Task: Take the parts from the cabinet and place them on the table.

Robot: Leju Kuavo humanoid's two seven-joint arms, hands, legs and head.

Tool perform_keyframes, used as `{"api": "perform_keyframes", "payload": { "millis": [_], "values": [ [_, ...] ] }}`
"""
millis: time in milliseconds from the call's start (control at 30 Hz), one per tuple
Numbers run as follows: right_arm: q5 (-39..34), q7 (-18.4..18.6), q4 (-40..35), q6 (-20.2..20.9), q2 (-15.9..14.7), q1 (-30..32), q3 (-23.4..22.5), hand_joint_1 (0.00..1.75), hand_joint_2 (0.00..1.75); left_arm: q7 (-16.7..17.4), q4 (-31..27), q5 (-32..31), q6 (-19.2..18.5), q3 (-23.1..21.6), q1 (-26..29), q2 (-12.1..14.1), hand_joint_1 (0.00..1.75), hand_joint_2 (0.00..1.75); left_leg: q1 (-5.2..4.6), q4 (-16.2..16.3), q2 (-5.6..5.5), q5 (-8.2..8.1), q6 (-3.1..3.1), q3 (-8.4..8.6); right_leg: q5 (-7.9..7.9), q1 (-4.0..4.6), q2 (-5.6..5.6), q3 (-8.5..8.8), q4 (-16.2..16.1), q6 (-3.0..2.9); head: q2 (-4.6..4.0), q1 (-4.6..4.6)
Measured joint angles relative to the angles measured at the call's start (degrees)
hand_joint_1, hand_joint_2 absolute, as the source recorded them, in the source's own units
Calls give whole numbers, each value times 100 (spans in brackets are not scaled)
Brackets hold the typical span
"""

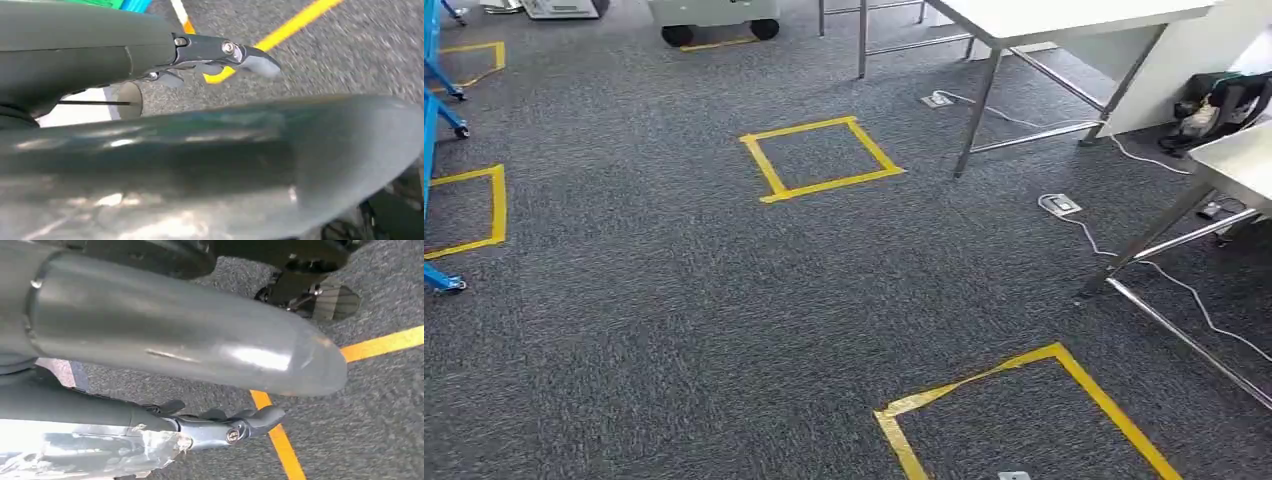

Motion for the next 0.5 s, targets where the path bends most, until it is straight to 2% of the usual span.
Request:
{"api": "perform_keyframes", "payload": {
  "millis": [33,67,100,133,167,200,233,267,300,333,367,400,433,500],
  "values": [
    [2,0,2,-2,0,-8,2,0,0,7,0,-13,-2,0,4,2,0,0,31,-16,-63,29,46,2,-72,-34,279,-47,79,60,0,13],
    [2,0,2,-7,0,-6,2,0,0,13,0,-26,-2,0,0,2,0,0,36,-16,-113,37,79,-4,-258,-50,580,-154,330,74,0,26],
    [2,0,2,-7,2,6,2,0,0,13,0,-35,-2,-4,-13,-2,0,0,38,-16,-172,46,106,-17,-493,-55,706,-349,761,83,0,33],
    [2,2,2,-7,2,18,0,0,0,13,0,-37,-11,-7,-26,-6,0,0,37,-15,-254,53,119,-29,-723,-54,761,-602,1301,97,0,31],
    [0,11,4,-4,2,35,0,0,0,15,0,-39,-11,-11,-23,-11,0,0,35,-14,-336,57,124,-36,-859,-53,782,-823,1725,100,0,33],
    [0,18,4,-4,2,49,0,0,0,17,0,-42,-11,-18,-18,-9,0,0,35,-13,-423,58,123,-37,-860,-54,784,-960,1934,99,0,31],
    [0,15,4,-7,2,55,0,0,0,22,0,-44,-9,-24,-6,-4,0,0,37,-12,-510,61,118,-32,-712,-57,785,-943,1831,93,0,33],
    [0,17,4,-7,2,51,0,0,0,22,0,-48,-9,-26,-1,-2,0,0,40,-10,-599,69,107,-30,-454,-70,799,-802,1469,88,0,31],
    [0,15,4,-7,2,44,0,0,0,22,0,-50,-9,-31,-3,-4,0,0,48,-8,-694,78,90,-26,-158,-92,871,-567,926,84,0,31],
    [0,15,4,-9,2,42,0,0,0,22,0,-52,-11,-35,-8,-7,0,0,58,-7,-770,88,68,-28,74,-121,1063,-329,414,85,0,31],
    [0,17,9,-9,2,42,0,0,0,22,0,-59,-11,-37,-13,-5,0,0,48,1,-832,99,31,-48,43,-168,1480,-218,132,97,0,44],
    [0,15,11,-9,7,41,0,0,0,22,0,-61,-11,-37,-30,-4,0,0,45,17,-916,106,-13,-87,38,-168,1461,-214,76,82,0,22],
    [0,17,11,-11,9,27,0,0,0,22,0,-66,-11,-39,-19,-7,0,0,65,-16,-965,130,-67,-108,35,-140,1384,-219,81,47,0,39],
    [0,17,9,-24,7,30,-2,0,0,22,4,-83,-11,-39,20,-7,0,0,113,-66,-1117,198,-170,-145,80,-106,1253,-164,71,-46,0,31]
  ]
}}
